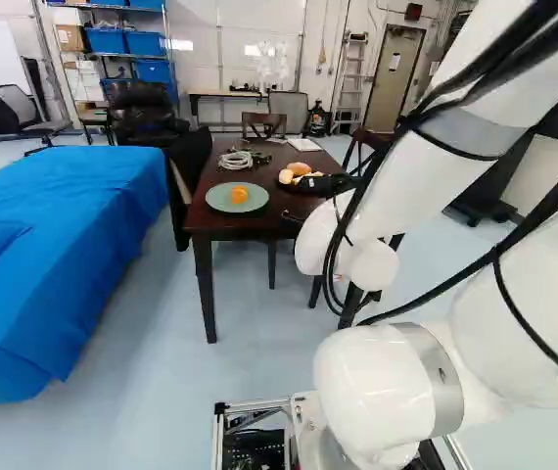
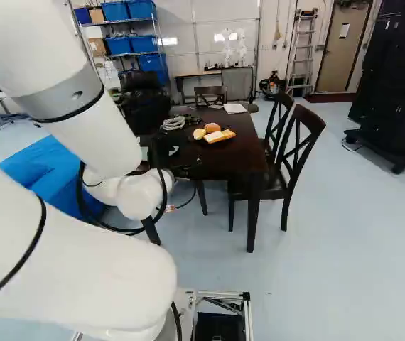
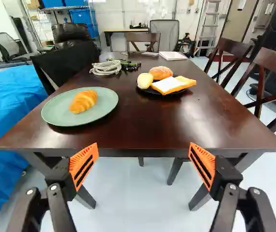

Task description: Move the croissant to the empty plate

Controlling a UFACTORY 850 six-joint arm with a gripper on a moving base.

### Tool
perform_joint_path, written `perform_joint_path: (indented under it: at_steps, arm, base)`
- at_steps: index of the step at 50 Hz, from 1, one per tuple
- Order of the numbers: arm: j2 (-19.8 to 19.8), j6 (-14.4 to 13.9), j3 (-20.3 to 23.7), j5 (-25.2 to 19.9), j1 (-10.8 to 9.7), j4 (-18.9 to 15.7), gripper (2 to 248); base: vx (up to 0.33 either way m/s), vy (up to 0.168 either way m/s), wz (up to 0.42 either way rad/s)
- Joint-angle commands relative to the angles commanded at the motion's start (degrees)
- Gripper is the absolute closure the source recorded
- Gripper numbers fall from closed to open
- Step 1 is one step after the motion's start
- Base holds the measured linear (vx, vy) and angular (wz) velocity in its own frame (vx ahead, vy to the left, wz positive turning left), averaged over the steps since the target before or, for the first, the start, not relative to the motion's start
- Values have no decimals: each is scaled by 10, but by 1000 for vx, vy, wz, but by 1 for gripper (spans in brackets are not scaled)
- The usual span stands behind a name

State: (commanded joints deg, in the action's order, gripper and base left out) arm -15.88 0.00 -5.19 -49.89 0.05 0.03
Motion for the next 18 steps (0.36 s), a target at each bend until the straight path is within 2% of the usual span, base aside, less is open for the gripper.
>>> perform_joint_path:
  at_steps: [18]
  arm:
    - [-1,0,2,-1,0,0,3]
  base:
    - [0,0,0]
